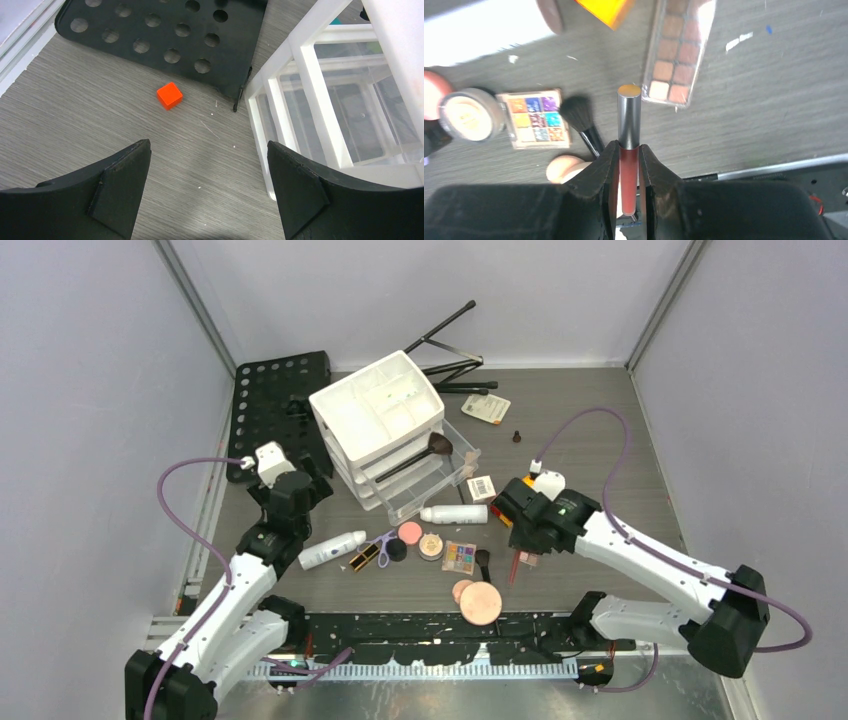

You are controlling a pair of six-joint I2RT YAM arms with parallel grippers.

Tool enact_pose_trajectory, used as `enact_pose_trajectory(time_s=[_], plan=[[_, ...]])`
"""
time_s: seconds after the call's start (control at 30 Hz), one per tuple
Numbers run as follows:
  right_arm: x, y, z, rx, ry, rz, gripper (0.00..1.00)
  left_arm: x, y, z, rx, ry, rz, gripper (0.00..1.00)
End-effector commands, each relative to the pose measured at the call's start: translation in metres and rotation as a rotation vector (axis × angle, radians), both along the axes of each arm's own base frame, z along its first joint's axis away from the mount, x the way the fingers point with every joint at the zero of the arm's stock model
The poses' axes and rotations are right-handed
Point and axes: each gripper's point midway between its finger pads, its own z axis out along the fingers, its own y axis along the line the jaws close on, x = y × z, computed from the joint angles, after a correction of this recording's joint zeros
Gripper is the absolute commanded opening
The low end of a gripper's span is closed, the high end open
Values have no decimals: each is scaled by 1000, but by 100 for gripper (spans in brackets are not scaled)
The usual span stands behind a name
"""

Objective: Organize the makeup
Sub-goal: Pick up the makeup from the corner of the board, then place the makeup tool in the drawer.

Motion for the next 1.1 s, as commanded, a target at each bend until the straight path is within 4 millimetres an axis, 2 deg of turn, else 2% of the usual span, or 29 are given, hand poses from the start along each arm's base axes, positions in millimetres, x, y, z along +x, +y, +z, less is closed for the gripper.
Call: enact_pose_trajectory(time_s=[0.0,0.13,0.2,0.37,0.5,0.6,0.77,0.93,1.07], plan=[[31,-4,44,-47,-178,94,0,8,1,23,-24,-80,21,89],[54,-4,77,-80,-224,106,0,8,1,22,-20,-77,21,89],[66,6,97,-54,-254,125,0,8,1,22,-19,-76,22,89],[101,56,154,145,-382,113,0,8,1,22,-18,-76,21,89],[127,105,189,404,-480,45,0,8,1,21,-17,-74,23,89],[143,129,203,589,-520,-79,0,9,1,22,-21,-76,19,89],[167,157,210,814,-591,-286,0,9,-1,21,-28,-76,14,89],[184,188,203,861,-569,-377,0,9,-1,22,-31,-79,12,89],[187,198,193,850,-567,-449,0,8,0,21,-28,-77,15,89]])
